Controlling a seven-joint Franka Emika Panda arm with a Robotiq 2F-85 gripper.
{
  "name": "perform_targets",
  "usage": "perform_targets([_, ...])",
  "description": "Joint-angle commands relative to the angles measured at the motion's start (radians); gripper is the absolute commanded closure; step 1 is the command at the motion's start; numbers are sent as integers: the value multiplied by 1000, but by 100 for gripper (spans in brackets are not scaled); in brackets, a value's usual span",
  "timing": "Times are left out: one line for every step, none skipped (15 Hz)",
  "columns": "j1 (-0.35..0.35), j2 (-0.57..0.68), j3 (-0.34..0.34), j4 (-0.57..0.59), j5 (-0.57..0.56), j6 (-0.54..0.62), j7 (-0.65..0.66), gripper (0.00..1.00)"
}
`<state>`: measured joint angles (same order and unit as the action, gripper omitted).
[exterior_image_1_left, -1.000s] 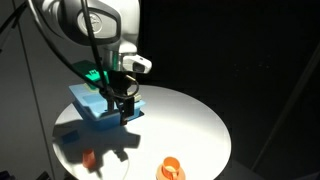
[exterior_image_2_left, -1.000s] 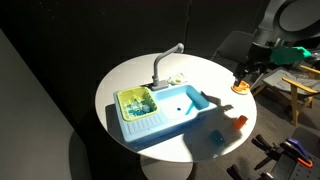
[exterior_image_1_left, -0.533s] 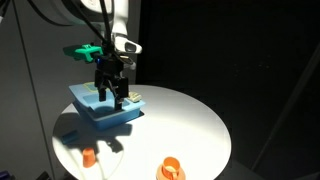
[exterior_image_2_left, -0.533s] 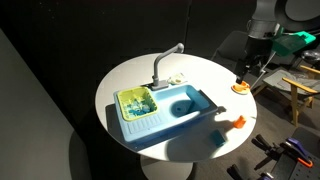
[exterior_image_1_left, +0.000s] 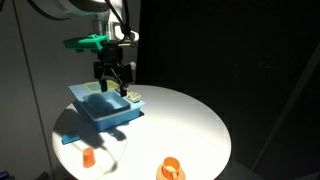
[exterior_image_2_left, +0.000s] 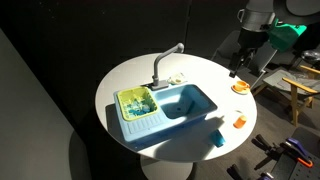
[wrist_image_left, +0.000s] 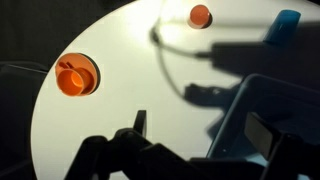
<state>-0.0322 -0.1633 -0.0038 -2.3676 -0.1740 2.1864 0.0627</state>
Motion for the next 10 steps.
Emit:
perform_targets([22, -17, 7, -18, 54, 70, 1, 0])
perform_targets([28, -18, 9, -23, 75, 89, 13, 0])
perform_targets([32, -19, 13, -27, 86, 108, 25, 0])
perform_targets([36, -21, 18, -33, 99, 127, 43, 0])
perform_targets([39, -23, 24, -39, 108, 147, 65, 0])
perform_targets([41, -25, 30, -43, 112, 159, 84, 0])
perform_targets([41, -27, 37, -47, 109, 169, 111, 0])
perform_targets([39, -29, 45, -49, 101, 169, 146, 0])
perform_targets([38, -32, 52, -50, 96, 163, 177, 0])
perform_targets([36, -36, 59, -52, 87, 152, 212, 0])
